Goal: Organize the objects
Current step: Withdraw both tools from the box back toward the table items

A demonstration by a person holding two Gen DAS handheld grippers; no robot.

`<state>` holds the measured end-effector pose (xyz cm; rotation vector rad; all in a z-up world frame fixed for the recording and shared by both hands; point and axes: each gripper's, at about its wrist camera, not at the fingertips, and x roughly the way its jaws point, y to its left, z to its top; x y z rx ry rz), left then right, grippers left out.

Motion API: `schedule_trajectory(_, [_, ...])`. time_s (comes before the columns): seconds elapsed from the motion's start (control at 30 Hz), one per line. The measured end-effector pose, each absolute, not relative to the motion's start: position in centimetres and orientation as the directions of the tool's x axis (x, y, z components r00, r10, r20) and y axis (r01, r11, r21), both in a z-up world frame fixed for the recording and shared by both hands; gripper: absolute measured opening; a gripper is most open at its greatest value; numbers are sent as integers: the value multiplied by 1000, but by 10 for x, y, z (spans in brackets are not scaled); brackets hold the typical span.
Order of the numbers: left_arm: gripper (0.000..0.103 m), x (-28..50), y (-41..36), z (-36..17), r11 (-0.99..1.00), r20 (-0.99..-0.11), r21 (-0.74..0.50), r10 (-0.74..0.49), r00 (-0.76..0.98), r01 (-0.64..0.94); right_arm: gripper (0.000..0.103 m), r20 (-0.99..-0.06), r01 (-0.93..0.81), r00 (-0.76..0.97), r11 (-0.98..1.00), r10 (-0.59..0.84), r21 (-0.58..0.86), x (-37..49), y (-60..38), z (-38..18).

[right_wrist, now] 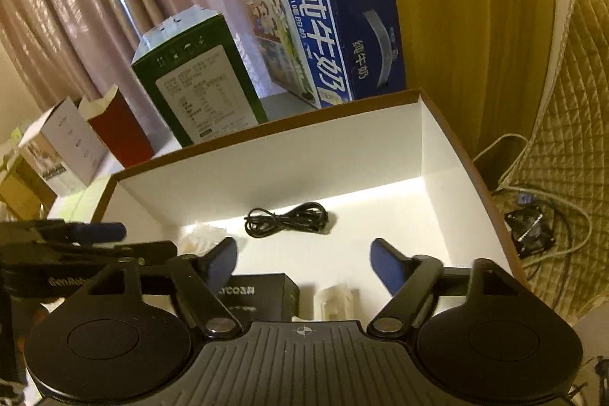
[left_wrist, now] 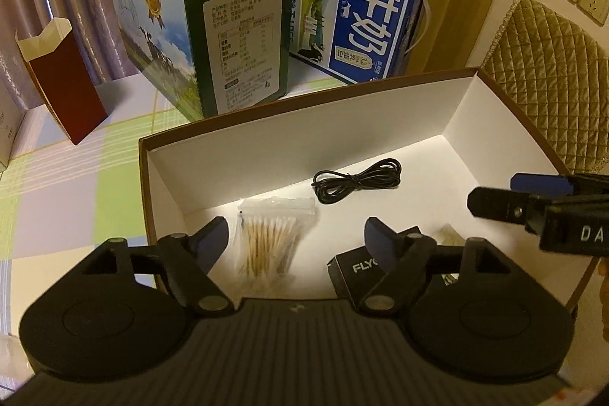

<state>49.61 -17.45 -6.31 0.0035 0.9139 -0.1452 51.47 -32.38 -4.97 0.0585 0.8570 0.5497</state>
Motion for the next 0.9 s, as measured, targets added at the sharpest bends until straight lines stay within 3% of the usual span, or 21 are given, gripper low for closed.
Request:
schedule_trajectory(0.1, [83, 490, -174, -57, 989, -788, -67, -135, 601, 133, 90, -699, -453, 532, 858, 478, 242, 507, -326, -46])
schedule_trajectory(0.27, [88, 474, -171, -45, 989, -781, -71, -138, 609, 133, 98, -688, -480, 548, 852, 476, 207, 488, -329, -38])
schedule_trajectory(0.47, [93, 448, -163, -27, 991, -780, -77, -127, 613, 107, 101, -671, -483, 553, 846, 494, 225, 458, -333, -28])
schedule_trajectory(0.9, [93, 374, -138, 0, 994, -767, -93, -107, 632, 56, 101, -651, -490, 542, 829, 531, 268, 388, -324, -10])
